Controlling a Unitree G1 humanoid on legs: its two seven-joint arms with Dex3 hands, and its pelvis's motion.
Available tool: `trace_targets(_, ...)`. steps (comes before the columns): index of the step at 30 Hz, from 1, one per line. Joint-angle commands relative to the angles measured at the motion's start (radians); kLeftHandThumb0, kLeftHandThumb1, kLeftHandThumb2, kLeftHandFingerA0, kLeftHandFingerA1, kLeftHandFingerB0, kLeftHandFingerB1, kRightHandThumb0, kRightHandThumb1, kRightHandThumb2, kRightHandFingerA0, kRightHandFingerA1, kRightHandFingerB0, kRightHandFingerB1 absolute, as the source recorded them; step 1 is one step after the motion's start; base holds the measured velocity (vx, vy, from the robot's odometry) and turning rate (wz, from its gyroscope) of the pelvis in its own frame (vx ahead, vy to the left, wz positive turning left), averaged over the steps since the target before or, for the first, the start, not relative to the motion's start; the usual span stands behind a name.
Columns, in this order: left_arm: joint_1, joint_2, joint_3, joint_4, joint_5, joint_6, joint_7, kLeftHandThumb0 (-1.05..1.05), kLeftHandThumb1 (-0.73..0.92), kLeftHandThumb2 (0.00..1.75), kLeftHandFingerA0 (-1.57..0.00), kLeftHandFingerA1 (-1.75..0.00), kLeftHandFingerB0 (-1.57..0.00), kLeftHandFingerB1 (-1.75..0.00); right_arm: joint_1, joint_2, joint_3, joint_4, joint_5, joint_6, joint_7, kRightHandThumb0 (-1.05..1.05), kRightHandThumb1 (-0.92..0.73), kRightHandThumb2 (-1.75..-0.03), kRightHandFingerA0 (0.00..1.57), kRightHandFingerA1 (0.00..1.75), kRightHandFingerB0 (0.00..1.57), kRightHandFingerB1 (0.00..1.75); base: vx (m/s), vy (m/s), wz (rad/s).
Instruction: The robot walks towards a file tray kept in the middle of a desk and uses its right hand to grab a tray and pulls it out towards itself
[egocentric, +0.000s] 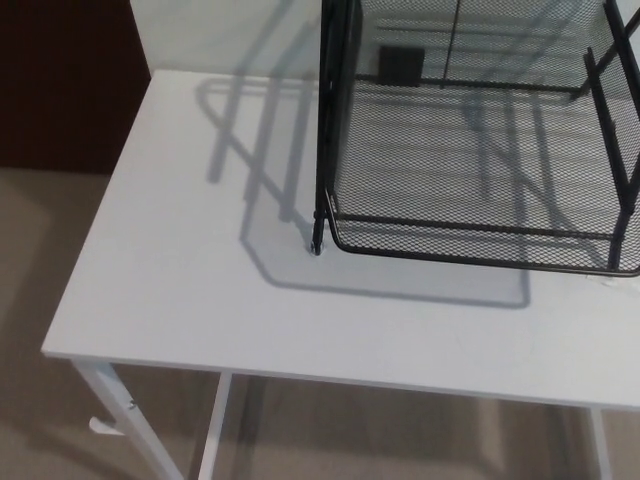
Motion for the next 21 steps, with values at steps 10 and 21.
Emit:
trace_targets(10, -0.030, 0.050, 0.027, -0.119, -0.027, -0.005, -0.042, -0.26, 0.54, 0.56, -0.54, -0.43, -0.37, -0.35, 0.599, -0.076, -0.246, -0.952, 0.217, -0.364, 0.068, -0.44, -0.60, -0.58, 0.50, 0.48, 0.50, 0.42, 0.00, 0.000, 0.00)
trace_targets(21, -0.025, 0.054, 0.031, -0.175, -0.026, 0.026, -0.035, -0.26, 0.52, 0.56, -0.55, -0.44, -0.38, -0.35, 0.559, 0.048, -0.514, -1.413, 0.299, -0.477, -0.049, -0.42, -0.58, -0.56, 0.54, 0.53, 0.52, 0.46, 0.00, 0.000, 0.00)
